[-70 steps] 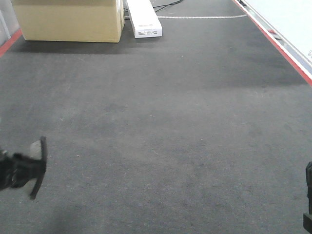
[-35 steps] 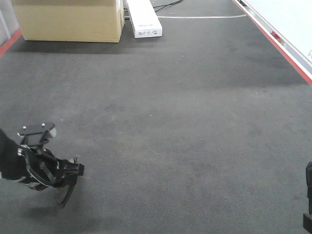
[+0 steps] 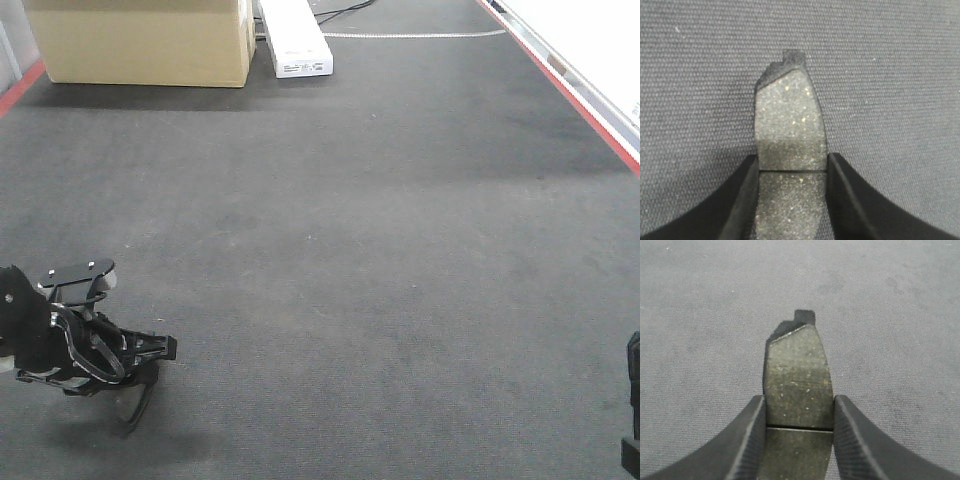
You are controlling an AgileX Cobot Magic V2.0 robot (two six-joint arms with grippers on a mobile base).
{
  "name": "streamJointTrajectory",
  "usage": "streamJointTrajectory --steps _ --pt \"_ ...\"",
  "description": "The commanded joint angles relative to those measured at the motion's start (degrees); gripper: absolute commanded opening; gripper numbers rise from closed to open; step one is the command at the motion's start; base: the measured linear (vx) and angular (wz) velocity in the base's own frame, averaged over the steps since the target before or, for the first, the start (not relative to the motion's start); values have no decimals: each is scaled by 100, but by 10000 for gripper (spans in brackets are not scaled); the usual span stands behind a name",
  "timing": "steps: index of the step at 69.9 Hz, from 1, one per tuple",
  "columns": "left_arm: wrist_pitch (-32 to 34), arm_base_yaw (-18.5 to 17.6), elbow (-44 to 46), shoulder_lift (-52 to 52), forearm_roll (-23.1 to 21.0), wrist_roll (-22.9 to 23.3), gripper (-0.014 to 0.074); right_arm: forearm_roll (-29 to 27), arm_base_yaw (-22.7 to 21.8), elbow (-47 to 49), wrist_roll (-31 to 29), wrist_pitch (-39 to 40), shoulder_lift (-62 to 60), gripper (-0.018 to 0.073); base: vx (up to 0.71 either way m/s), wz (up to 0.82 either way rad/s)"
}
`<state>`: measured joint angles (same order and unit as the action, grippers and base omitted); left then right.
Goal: Move and align brake pads A on conveyor
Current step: 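Lower the left gripper's brake pad onto the belt and open it, then raise the open left gripper away from the placed pad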
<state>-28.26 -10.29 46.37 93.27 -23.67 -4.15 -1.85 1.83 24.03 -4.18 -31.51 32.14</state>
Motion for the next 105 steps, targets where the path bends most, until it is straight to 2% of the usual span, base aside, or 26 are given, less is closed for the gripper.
streamJointTrajectory --steps 1,20,27,42,64,80,87,93,105 --pt "186 -57 172 -206 -74 50 332 3 -15 181 -42 463 6 114 0 0" --pt "277 -57 177 -289 -61 45 356 3 -15 181 -42 463 6 114 0 0" --pt "330 -57 171 -547 186 28 339 3 -15 181 -42 458 6 114 0 0" --pt "564 -57 -309 -1823 563 28 200 3 -15 181 -42 458 6 114 0 0" --pt "406 -57 -1327 -4012 1223 28 -10 3 -15 181 -42 458 6 114 0 0" --pt "80 -57 -1901 -5678 1233 28 -7 3 -15 181 -42 458 6 114 0 0" --pt "-109 -57 -2016 -6292 1400 28 -7 3 -15 181 -42 458 6 114 0 0" --pt "-175 -57 -2110 -6735 1535 28 -7 3 -15 181 -42 458 6 114 0 0" --pt "-258 -57 -2286 -7309 1519 28 -7 3 -15 181 -42 458 6 114 0 0"
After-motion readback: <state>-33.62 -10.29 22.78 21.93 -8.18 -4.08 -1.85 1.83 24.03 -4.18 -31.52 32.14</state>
